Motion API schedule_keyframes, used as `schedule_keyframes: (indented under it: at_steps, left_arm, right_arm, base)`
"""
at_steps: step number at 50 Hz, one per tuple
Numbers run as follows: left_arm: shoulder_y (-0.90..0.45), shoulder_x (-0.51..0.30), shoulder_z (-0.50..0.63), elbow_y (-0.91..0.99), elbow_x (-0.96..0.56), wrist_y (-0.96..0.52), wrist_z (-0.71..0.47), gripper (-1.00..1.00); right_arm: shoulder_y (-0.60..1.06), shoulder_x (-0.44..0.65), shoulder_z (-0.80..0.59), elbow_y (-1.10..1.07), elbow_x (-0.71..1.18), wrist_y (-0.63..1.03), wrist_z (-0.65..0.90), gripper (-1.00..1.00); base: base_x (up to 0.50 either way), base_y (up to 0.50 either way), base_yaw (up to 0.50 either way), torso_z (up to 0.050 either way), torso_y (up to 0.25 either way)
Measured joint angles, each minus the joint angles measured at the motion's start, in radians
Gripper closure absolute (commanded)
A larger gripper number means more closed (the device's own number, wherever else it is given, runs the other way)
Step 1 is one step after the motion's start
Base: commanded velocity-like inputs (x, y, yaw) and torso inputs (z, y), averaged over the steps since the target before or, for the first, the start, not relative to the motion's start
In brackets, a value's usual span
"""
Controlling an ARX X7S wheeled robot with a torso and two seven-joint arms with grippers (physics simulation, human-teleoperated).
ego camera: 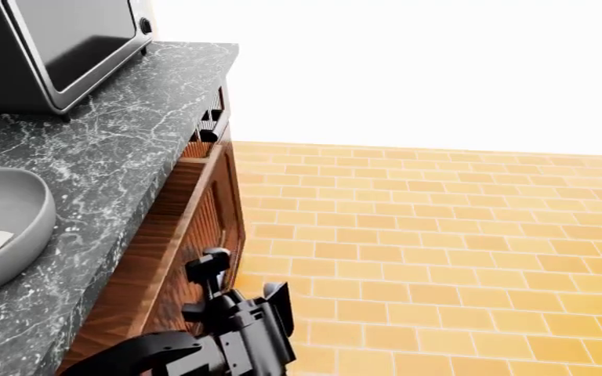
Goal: Place the bar in the bowl and close the drawer.
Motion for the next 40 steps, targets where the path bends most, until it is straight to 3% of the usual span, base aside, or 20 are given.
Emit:
schedule_keyframes:
  at_steps: [40]
  left_arm:
    - [0.003,0.000,-0.001,-0.255,0.195,0.129,0.210,-1.00]
  right_arm:
    - [-0.006,-0.015,0.005,0.000,-0.002,-0.019,-0.003,-1.00]
  base:
    - [0.00,0.00,0.00,0.000,0.000]
